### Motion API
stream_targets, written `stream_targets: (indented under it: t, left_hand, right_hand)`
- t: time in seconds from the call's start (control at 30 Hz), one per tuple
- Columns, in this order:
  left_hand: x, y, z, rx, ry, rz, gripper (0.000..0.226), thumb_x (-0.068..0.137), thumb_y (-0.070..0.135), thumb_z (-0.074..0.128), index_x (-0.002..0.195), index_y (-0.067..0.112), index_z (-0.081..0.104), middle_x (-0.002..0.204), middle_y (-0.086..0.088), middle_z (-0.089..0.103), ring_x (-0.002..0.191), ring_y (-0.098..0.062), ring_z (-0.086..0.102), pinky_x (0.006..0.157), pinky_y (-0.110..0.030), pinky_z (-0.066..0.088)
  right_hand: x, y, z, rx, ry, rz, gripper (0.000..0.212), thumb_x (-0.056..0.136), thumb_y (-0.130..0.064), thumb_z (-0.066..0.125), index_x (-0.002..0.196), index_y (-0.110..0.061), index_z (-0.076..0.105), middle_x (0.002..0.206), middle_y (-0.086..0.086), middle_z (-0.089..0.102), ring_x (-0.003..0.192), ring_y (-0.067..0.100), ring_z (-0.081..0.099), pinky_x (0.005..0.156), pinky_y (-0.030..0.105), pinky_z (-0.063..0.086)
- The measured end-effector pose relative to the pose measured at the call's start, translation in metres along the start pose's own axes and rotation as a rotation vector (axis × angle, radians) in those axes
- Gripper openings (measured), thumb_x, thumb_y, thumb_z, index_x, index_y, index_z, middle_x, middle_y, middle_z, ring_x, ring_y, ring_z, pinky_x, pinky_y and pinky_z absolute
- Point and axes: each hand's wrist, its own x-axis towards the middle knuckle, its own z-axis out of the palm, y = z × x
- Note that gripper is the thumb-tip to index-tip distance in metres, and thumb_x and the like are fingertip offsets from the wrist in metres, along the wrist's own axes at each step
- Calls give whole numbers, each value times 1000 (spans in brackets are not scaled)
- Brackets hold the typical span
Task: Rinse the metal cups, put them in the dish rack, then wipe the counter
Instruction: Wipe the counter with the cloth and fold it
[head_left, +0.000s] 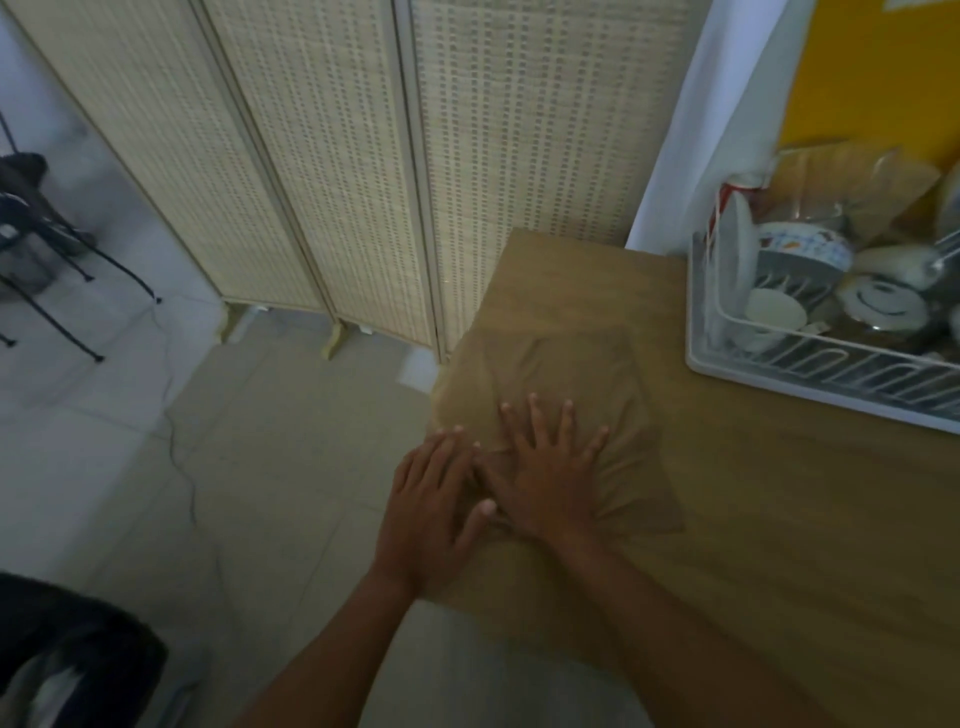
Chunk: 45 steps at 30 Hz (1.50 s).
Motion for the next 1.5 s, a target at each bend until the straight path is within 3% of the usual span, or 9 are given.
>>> stream_targets:
  t: [0.13,0.33,0.5,0.7,0.8,1.0,1.2,1.43,1.5]
  left_hand:
    - [-8,8,-3,-10,29,-69,56,92,52,40,131,16,58,146,-8,49,138,-24,41,106,-40,37]
    - [-22,7,5,62,-12,-109,54,90,52,42,123,16,64,141,-5,54,136,-23,44,107,-44,37]
    - [-18,22,12,11,-72,26,56,92,51,40,136,18,54,148,-3,46,141,-19,36,113,-37,27]
    - [-5,53,34,25,-136,116,60,95,56,27,142,22,46,155,-1,36,146,-18,26,117,-44,23]
    - [5,59,39,43,-150,83,62,96,58,20,147,26,37,156,-1,32,147,-18,22,117,-46,22]
    - [7,58,42,38,-158,86,66,97,58,21,154,25,20,161,-6,22,149,-18,18,120,-43,16]
    - [14,68,49,101,-198,100,66,95,58,20,152,26,28,160,-2,26,150,-20,15,120,-48,11]
    - [46,118,74,85,-272,128,71,93,61,9,153,25,20,163,-2,13,151,-24,2,120,-54,2]
    - [48,136,80,74,-304,205,77,90,66,-1,154,26,14,164,-1,9,151,-22,-2,120,-54,1]
  right_hand:
    - [-63,-21,3,31,2,-32,76,79,-68,38,149,-39,28,159,2,29,145,44,20,105,77,6]
    - [-123,-17,5,68,8,-57,77,74,-76,46,142,-42,40,152,0,42,141,41,33,107,73,15]
    - [-144,35,1,37,59,176,75,75,-77,43,141,-43,42,152,-5,42,143,35,31,110,68,18]
    - [-157,81,-2,-34,21,442,84,73,-80,36,146,-39,35,156,-1,35,144,42,23,106,73,14]
    - [-113,85,-7,-13,17,459,86,76,-81,22,150,-37,28,158,3,31,145,46,15,106,74,6]
    - [10,158,-9,92,-55,476,99,65,-86,-10,152,-39,-6,164,1,-1,147,41,-15,111,71,-4]
    - [-31,157,-17,128,-2,452,78,86,-76,12,153,-37,7,164,-1,2,149,36,-9,115,64,-2]
    - [-167,158,-8,52,79,554,75,83,-73,31,149,-37,29,158,0,31,147,38,16,109,61,30]
    - [-186,159,-8,27,71,600,75,80,-73,36,146,-38,35,155,0,37,145,39,22,109,65,27]
